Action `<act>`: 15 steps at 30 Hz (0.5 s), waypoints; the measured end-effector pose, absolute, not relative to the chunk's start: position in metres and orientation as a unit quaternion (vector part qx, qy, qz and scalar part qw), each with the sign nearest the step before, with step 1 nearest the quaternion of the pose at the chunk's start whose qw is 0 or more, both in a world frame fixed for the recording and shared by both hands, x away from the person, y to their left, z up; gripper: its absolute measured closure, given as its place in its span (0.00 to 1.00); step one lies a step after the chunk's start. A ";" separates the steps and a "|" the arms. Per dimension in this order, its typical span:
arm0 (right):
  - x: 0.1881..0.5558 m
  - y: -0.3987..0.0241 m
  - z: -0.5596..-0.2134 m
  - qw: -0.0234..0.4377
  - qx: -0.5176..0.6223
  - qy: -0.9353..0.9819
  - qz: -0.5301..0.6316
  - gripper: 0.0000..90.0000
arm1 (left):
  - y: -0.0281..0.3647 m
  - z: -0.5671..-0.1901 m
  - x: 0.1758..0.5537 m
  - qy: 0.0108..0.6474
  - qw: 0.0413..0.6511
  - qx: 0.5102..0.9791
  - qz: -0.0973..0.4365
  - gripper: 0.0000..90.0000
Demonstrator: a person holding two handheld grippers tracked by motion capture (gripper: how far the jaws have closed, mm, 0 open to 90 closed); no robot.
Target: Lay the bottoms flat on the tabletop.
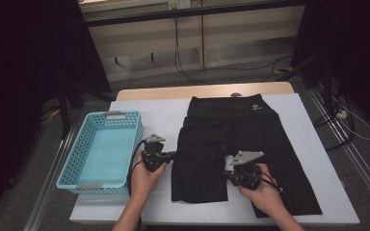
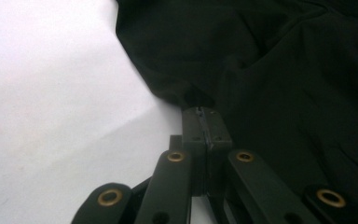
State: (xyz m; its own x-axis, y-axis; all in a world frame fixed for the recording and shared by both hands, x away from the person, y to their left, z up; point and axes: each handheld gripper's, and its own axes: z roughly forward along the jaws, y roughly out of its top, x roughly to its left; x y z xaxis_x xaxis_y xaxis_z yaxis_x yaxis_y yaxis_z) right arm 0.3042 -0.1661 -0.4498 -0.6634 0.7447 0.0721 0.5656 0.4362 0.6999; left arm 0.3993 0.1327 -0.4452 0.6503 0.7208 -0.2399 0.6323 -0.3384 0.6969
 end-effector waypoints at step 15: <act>0.294 -0.166 -0.441 0.167 0.376 0.835 0.366 0.84 | 0.128 -0.447 0.399 0.408 0.394 0.822 0.051 1.00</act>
State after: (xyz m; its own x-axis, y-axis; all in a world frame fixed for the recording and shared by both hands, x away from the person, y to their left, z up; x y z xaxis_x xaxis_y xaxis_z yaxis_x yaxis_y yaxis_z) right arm 0.2940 -0.1661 -0.4411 -0.6611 0.7503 -0.0026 0.5062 0.4486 0.7365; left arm 0.3986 0.1279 -0.4475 0.6615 0.7113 -0.2376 0.6309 -0.3565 0.6891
